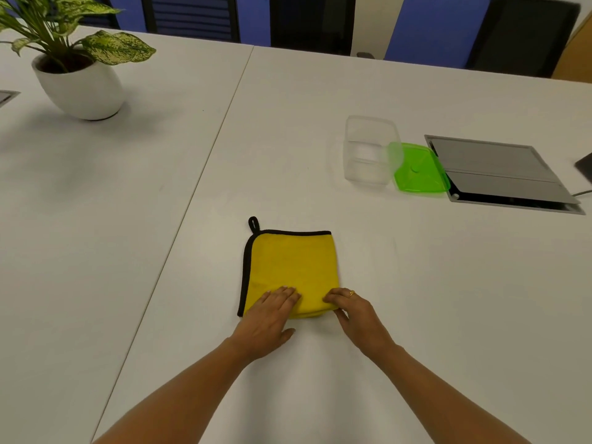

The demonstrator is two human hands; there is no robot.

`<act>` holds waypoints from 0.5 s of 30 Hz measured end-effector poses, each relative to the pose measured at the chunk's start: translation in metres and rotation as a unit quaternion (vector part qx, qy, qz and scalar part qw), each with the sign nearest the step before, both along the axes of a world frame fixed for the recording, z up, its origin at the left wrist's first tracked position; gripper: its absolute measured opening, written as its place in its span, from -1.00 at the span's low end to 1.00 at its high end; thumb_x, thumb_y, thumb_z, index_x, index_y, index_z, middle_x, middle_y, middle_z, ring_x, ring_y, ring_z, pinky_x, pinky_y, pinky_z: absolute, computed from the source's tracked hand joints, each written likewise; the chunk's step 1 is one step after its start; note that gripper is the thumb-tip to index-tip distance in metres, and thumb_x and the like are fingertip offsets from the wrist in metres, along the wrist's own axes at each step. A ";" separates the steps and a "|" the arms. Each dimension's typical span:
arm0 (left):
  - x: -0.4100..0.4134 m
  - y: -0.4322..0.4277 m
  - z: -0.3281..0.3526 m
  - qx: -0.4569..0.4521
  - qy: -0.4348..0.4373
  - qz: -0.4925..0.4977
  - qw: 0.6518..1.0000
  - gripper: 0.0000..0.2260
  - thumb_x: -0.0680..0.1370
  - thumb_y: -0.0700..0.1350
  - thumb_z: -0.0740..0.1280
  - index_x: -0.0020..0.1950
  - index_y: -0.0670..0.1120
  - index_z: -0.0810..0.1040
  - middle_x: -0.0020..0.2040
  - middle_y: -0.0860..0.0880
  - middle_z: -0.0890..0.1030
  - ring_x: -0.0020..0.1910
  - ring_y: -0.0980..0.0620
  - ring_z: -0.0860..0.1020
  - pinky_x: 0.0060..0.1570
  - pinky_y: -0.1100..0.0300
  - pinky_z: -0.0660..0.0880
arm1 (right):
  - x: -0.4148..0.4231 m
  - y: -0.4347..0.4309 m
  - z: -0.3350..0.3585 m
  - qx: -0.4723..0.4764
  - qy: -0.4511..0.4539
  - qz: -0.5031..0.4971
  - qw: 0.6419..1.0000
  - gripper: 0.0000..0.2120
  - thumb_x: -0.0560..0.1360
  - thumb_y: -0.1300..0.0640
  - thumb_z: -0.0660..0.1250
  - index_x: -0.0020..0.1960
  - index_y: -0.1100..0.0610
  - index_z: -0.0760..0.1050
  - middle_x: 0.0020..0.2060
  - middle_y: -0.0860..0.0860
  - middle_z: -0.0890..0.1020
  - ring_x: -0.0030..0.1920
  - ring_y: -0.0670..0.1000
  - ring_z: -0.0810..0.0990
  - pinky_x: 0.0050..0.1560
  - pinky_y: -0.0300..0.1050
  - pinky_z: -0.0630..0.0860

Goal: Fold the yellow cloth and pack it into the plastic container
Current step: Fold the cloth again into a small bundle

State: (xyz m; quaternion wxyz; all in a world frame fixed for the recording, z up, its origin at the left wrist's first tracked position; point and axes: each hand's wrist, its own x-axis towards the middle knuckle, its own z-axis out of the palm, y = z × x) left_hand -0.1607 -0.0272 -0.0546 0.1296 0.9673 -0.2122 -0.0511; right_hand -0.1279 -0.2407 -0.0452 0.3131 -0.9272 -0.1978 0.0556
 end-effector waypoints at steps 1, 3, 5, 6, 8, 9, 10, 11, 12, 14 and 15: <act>0.000 -0.004 -0.002 -0.001 0.011 0.015 1.000 -0.45 0.51 0.02 0.30 0.44 -0.14 0.27 0.45 -0.14 0.34 0.44 -0.13 0.30 0.39 -0.08 0.24 | 0.000 0.001 0.002 0.010 -0.002 -0.007 1.000 -0.73 0.47 0.39 0.30 0.14 0.22 0.57 0.17 0.15 0.59 0.21 0.08 0.55 0.29 -0.21 0.36; 0.003 -0.009 -0.003 0.001 0.030 0.049 0.998 -0.46 0.55 -0.01 0.23 0.48 -0.09 0.16 0.50 -0.08 0.23 0.49 -0.05 0.20 0.45 0.01 0.14 | -0.002 0.004 0.007 0.035 -0.006 -0.028 0.999 -0.75 0.45 0.39 0.32 0.10 0.23 0.60 0.14 0.16 0.62 0.19 0.09 0.56 0.27 -0.16 0.40; 0.006 -0.008 0.001 -0.006 -0.001 0.065 0.998 -0.49 0.50 -0.11 0.31 0.43 -0.09 0.28 0.44 -0.10 0.36 0.41 -0.04 0.34 0.39 0.06 0.27 | -0.003 0.005 0.010 0.060 -0.013 -0.046 0.997 -0.78 0.43 0.39 0.35 0.05 0.24 0.62 0.10 0.18 0.64 0.16 0.10 0.58 0.23 -0.17 0.41; 0.007 -0.007 0.005 -0.008 -0.006 0.055 0.998 -0.50 0.38 -0.15 0.44 0.31 -0.10 0.45 0.29 -0.12 0.53 0.24 -0.06 0.52 0.23 0.10 0.45 | -0.004 0.004 0.012 0.068 -0.017 -0.054 0.996 -0.78 0.43 0.39 0.35 0.04 0.24 0.62 0.08 0.18 0.64 0.14 0.10 0.58 0.21 -0.18 0.42; 0.007 0.002 0.010 0.014 -0.049 0.047 0.998 -0.52 0.05 -0.18 0.62 -0.06 -0.07 0.65 -0.15 -0.03 0.71 -0.26 0.01 0.67 -0.30 0.27 0.58 | -0.004 0.000 0.015 0.080 -0.021 -0.069 0.994 -0.80 0.43 0.39 0.35 0.02 0.23 0.62 0.06 0.17 0.65 0.12 0.08 0.59 0.19 -0.21 0.41; 0.007 0.007 0.013 0.007 -0.057 0.057 0.997 -0.54 -0.02 -0.20 0.63 -0.16 -0.06 0.65 -0.27 0.01 0.69 -0.40 0.04 0.64 -0.45 0.30 0.53 | -0.004 -0.003 0.016 0.083 -0.024 -0.073 0.994 -0.80 0.43 0.39 0.35 0.02 0.23 0.62 0.04 0.16 0.66 0.10 0.07 0.59 0.17 -0.22 0.41; 0.008 0.012 0.013 -0.002 -0.055 0.064 0.996 -0.56 -0.03 -0.22 0.62 -0.20 -0.07 0.64 -0.32 0.01 0.67 -0.44 0.03 0.62 -0.49 0.29 0.51 | -0.004 -0.005 0.016 0.086 -0.031 -0.076 0.993 -0.80 0.43 0.40 0.35 0.02 0.24 0.62 0.02 0.16 0.66 0.07 0.05 0.59 0.15 -0.23 0.42; 0.009 0.017 0.014 -0.003 -0.044 0.065 0.997 -0.57 -0.01 -0.23 0.62 -0.20 -0.08 0.63 -0.33 -0.01 0.66 -0.44 0.00 0.62 -0.47 0.26 0.53 | -0.004 -0.006 0.015 0.089 -0.036 -0.080 0.992 -0.79 0.43 0.41 0.35 0.02 0.23 0.61 0.00 0.17 0.66 0.03 0.03 0.58 0.12 -0.28 0.43; 0.011 0.021 0.014 0.001 -0.036 0.066 0.997 -0.60 0.02 -0.22 0.62 -0.19 -0.10 0.63 -0.31 -0.03 0.67 -0.41 -0.02 0.63 -0.37 0.21 0.58 | -0.004 -0.007 0.015 0.094 -0.037 -0.088 0.991 -0.78 0.43 0.41 0.35 0.04 0.23 0.60 -0.03 0.17 0.66 -0.03 0.00 0.56 0.07 -0.38 0.42; 0.016 0.030 0.014 -0.039 -0.010 0.087 0.995 -0.69 0.21 -0.21 0.56 -0.08 -0.15 0.62 -0.17 -0.10 0.69 -0.22 -0.09 0.64 0.03 0.06 0.56 | -0.004 -0.008 0.014 0.104 -0.030 -0.110 0.988 -0.74 0.44 0.41 0.34 0.09 0.23 0.57 -0.05 0.19 0.63 -0.11 -0.03 0.51 -0.03 -0.55 0.38; 0.019 0.034 0.014 -0.069 0.015 0.104 0.992 -0.73 0.32 -0.21 0.49 -0.01 -0.17 0.61 -0.09 -0.13 0.67 -0.11 -0.12 0.62 0.20 0.02 0.45 | -0.004 -0.008 0.013 0.109 -0.027 -0.121 0.986 -0.73 0.45 0.41 0.33 0.11 0.23 0.56 -0.05 0.19 0.62 -0.13 -0.03 0.49 -0.06 -0.59 0.37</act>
